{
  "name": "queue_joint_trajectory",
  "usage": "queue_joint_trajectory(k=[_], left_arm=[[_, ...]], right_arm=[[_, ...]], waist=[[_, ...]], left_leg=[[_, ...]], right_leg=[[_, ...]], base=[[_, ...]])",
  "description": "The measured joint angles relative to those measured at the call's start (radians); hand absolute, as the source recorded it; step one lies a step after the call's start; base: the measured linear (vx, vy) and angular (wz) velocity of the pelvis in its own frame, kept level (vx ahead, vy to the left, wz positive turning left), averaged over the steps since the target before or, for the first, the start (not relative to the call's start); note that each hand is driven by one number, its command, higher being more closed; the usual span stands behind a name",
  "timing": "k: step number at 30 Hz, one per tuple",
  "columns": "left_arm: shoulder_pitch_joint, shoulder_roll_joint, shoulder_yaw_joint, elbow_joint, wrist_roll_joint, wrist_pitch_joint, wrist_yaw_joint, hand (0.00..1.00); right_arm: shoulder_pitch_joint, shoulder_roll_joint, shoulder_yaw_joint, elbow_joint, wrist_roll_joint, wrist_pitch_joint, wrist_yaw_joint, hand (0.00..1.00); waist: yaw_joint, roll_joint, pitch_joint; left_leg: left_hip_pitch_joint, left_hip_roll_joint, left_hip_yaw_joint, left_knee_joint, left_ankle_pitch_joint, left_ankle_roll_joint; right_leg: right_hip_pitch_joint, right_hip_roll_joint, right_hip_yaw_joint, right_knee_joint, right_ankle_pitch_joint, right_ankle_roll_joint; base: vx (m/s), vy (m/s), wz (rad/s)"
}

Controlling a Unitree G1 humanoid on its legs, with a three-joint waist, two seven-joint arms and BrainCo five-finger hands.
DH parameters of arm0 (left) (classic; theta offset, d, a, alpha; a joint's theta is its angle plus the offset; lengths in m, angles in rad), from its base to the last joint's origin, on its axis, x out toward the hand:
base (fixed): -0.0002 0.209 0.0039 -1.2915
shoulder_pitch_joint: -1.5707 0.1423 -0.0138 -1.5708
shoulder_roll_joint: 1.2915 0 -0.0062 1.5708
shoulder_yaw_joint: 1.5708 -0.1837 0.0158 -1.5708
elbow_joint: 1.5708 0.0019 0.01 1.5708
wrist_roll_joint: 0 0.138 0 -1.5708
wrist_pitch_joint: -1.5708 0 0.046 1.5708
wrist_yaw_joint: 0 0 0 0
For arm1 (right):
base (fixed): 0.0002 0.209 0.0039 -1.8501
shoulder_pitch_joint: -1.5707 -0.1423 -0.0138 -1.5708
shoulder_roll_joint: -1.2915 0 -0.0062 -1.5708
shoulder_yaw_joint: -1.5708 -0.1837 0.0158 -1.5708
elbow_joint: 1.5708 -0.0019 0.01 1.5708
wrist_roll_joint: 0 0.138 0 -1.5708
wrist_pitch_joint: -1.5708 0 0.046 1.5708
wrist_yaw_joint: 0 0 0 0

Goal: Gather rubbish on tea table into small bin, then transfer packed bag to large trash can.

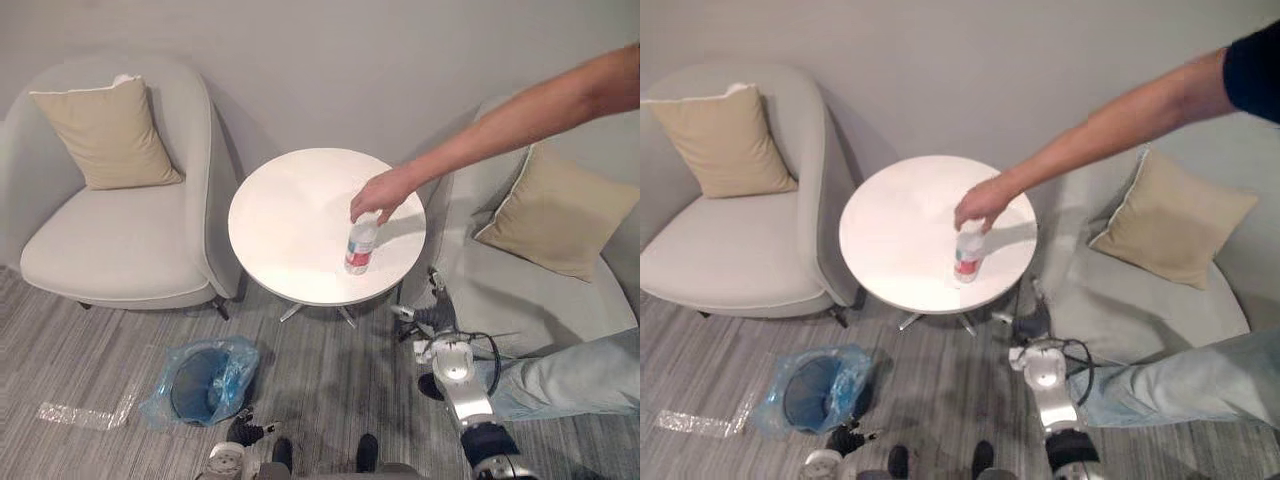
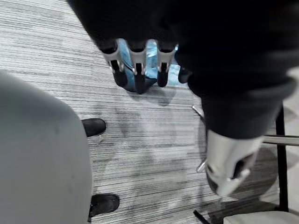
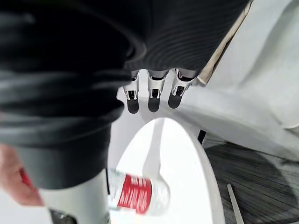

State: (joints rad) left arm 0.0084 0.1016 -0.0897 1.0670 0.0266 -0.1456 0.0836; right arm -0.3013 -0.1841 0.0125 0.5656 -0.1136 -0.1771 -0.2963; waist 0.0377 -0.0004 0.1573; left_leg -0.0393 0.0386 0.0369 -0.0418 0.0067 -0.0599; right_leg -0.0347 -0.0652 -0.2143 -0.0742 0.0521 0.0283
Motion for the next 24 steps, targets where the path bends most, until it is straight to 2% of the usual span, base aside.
queue_joint_trajectory(k=[4, 6, 12, 24], left_arm=[[-0.006, -0.004, -0.009, -0.017, -0.018, -0.004, 0.001, 0.0], [-0.01, -0.002, -0.011, -0.027, -0.03, -0.017, 0.0, 0.0], [-0.013, -0.002, -0.018, -0.035, -0.03, -0.017, 0.0, 0.0], [-0.021, 0.001, -0.048, -0.037, -0.029, -0.021, 0.0, 0.0]], right_arm=[[-0.08, -0.021, 0.001, 0.062, 0.077, 0.001, 0.002, 0.0], [-0.162, -0.023, 0.004, 0.118, 0.156, 0.0, 0.013, 0.0], [-0.204, -0.033, 0.048, 0.152, 0.202, -0.001, 0.039, 0.0], [-0.206, -0.052, 0.119, 0.155, 0.203, -0.004, 0.09, 0.0]], waist=[[0.013, 0.014, 0.031], [0.019, 0.019, 0.055], [0.022, 0.023, 0.066], [0.022, 0.031, 0.082]], left_leg=[[-0.003, 0.001, -0.011, -0.011, 0.008, 0.0], [-0.027, 0.0, -0.014, -0.009, 0.008, 0.0], [-0.031, 0.0, -0.014, -0.008, 0.008, 0.001], [-0.022, 0.003, -0.012, -0.007, 0.008, 0.001]], right_leg=[[-0.002, 0.001, -0.008, 0.0, 0.0, 0.0], [-0.03, 0.0, 0.0, 0.012, 0.0, 0.0], [-0.035, -0.001, 0.008, 0.016, 0.0, -0.001], [-0.043, -0.002, 0.031, 0.053, -0.017, 0.008]], base=[[-0.01, 0.0, 0.1], [0.0, 0.0, 0.0], [0.0, 0.0, 0.0], [0.0, 0.0, 0.0]])
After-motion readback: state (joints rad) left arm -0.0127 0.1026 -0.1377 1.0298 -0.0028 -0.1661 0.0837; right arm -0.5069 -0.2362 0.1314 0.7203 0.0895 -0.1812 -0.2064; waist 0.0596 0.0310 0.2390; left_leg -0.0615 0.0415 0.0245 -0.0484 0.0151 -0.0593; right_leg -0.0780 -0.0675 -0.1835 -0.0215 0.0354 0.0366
